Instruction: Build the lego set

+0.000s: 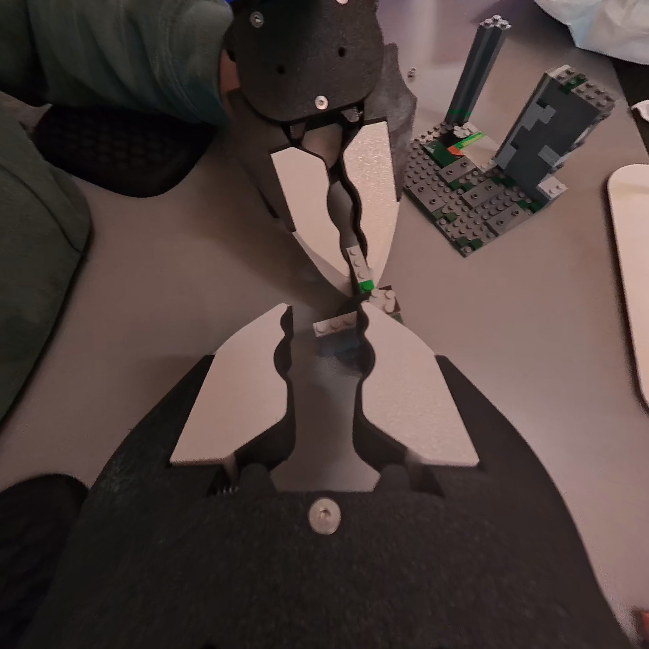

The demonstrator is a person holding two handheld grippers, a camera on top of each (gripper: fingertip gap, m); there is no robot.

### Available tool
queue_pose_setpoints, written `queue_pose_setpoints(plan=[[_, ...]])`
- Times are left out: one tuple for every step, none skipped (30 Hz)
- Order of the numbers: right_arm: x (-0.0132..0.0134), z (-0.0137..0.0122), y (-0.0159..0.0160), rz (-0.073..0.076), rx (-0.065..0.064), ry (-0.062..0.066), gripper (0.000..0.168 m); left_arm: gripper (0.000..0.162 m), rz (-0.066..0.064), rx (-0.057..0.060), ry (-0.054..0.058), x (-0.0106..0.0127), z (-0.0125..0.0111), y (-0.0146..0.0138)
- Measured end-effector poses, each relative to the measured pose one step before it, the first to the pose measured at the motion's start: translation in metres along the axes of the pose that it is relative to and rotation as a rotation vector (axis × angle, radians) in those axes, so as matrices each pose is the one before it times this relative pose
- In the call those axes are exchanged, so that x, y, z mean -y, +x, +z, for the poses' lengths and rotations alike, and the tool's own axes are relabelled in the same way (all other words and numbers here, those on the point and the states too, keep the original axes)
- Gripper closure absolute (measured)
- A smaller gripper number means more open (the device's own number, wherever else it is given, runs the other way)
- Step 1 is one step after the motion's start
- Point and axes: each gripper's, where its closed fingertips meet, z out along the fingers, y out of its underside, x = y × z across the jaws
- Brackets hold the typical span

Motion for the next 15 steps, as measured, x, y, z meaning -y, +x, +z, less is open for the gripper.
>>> queue_pose_setpoints(plan=[[0.00122,-0.00087,-0.00111,0.0018,0.0031,0.0095,0.135,0.155,0.001,-0.0002,0.0004,0.00004,0.00002,0.00005],[0.00144,-0.001,0.00115,0.0035,-0.0081,0.0108,0.135,0.155,0.0011,-0.0003,-0.0006,-0.00008,-0.00006,0.00016],[0.0014,-0.00102,0.0026,0.0046,-0.0141,0.011,0.134,0.155,0.0008,-0.0004,-0.0007,0.00005,-0.00003,0.00011],[0.00106,-0.00071,0.00381,0.0028,-0.0204,0.0079,0.131,0.155,0.0007,-0.0002,0.0005,0.00006,0.00003,0.00008],[0.00014,-0.00004,0.00373,-0.0016,-0.0194,0.0027,0.128,0.155,0.0001,-0.001,0.0002,0.00002,0.0,0.00022],[-0.00037,0.00071,0.00261,-0.0027,-0.0122,-0.001,0.125,0.155,-0.0002,-0.0012,-0.0001,-0.00001,0.0,0.00017],[-0.00072,0.00128,0.001,0.0001,-0.0028,-0.0027,0.124,0.155,0.0007,0.0004,-0.0002,-0.00003,-0.00002,-0.00001],[-0.00097,0.00159,0.0003,0.0011,0.0007,-0.004,0.123,0.155,-0.0004,0.0005,-0.0002,0.00003,0.00007,-0.00013],[-0.00091,0.00169,0.00054,-0.001,-0.0026,-0.0042,0.122,0.155,-0.0006,-0.0008,0.0,0.0,0.00001,0.00004],[-0.00087,0.00124,0.00034,-0.0021,-0.0015,-0.0042,0.121,0.155,0.0001,0.0003,0.0,0.0,0.0,-0.00005],[-0.00068,0.00084,-0.00028,-0.0006,0.0023,-0.0026,0.121,0.155,-0.0005,0.0,0.0001,0.00002,0.00002,-0.00006],[0.00009,0.0003,-0.00036,0.0006,0.0023,0.0014,0.121,0.155,-0.0008,-0.0002,-0.0003,-0.00012,0.00004,-0.00002],[-0.00007,-0.00023,-0.00057,0.0006,0.0032,0.0015,0.121,0.155,-0.0008,0.0003,0.0,-0.00005,-0.00007,-0.00009],[-0.00022,-0.00038,-0.00067,0.0011,0.0028,-0.0006,0.121,0.155,-0.001,0.0,0.0001,0.00008,0.00011,-0.00012],[-0.00008,-0.00053,-0.00073,-0.0011,0.001,0.0014,0.121,0.155,0.0001,0.0001,-0.0004,0.0,0.00005,-0.00001]])
